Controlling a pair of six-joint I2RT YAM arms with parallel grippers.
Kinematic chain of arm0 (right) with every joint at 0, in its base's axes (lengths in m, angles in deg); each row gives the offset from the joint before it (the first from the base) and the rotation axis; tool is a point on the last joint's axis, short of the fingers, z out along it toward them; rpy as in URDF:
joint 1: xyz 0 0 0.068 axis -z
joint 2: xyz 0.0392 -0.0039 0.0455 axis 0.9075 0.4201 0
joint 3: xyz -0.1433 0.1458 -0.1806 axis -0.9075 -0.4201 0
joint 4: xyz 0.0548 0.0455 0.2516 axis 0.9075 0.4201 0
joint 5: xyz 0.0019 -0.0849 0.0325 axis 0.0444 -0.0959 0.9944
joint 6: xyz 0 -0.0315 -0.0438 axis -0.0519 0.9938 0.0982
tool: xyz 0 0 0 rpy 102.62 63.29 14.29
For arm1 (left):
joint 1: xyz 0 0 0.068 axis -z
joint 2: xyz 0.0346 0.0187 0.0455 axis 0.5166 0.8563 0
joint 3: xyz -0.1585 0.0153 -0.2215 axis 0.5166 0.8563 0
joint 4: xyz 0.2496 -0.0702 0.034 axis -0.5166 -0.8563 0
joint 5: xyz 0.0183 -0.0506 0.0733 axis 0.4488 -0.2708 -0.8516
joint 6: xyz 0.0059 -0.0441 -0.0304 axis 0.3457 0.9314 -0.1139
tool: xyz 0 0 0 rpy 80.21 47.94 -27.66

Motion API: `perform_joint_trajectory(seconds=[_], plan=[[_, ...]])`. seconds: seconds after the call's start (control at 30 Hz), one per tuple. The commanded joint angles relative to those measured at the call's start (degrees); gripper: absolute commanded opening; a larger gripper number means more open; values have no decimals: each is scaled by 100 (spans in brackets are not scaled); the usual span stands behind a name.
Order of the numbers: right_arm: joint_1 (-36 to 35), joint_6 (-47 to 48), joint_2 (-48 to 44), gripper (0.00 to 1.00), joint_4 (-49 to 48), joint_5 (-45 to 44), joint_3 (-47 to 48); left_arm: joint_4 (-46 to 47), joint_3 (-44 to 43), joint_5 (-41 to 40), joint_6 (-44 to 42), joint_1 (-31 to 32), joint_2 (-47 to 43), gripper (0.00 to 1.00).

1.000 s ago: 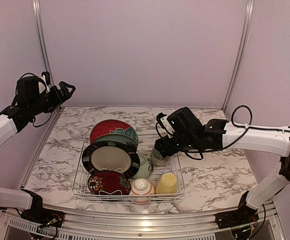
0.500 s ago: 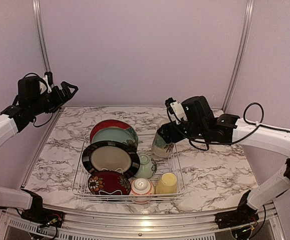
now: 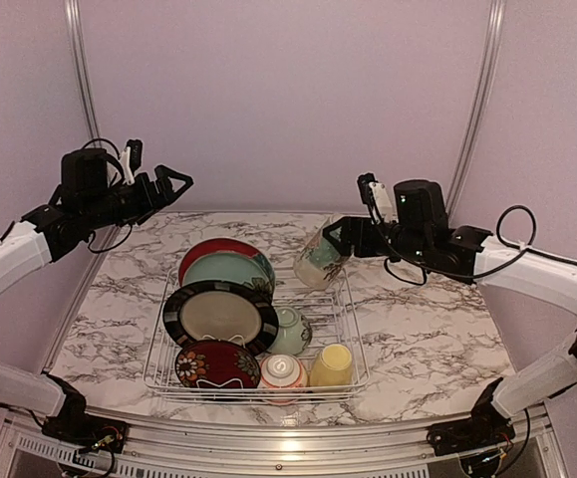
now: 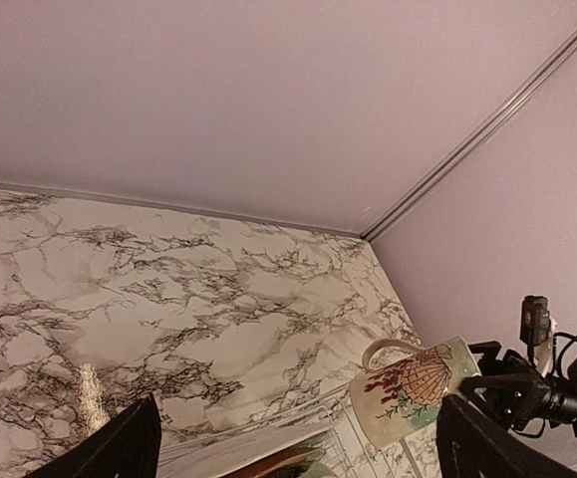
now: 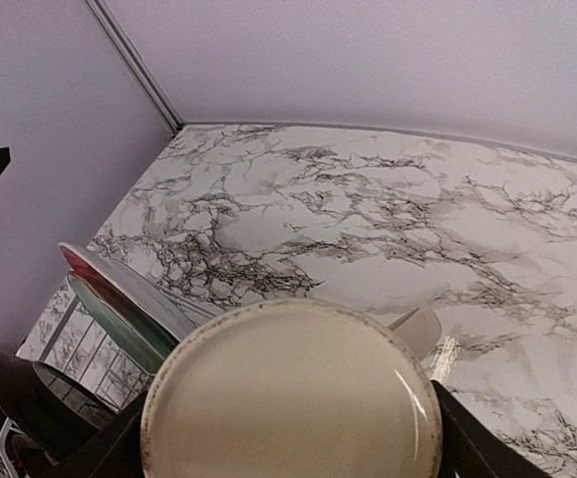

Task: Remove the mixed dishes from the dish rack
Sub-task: Grab the cup from the dish rack, then pass from the right arm to the left

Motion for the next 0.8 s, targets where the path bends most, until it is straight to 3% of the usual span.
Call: perform_joint_trajectory(seconds=[0.0,0.43,0.77], plan=[[390,-953,-295,0,-1609,1005,-95,237,-312,214,-110,477,250,99],[1076,-2562,-472,0,-3183,1715,-757,1076,-744,295,217,1610,1096,98],[1473,-3992,-527,0,-4823,2082,-1189,2387,-496,521,1306,1980,1511,99]])
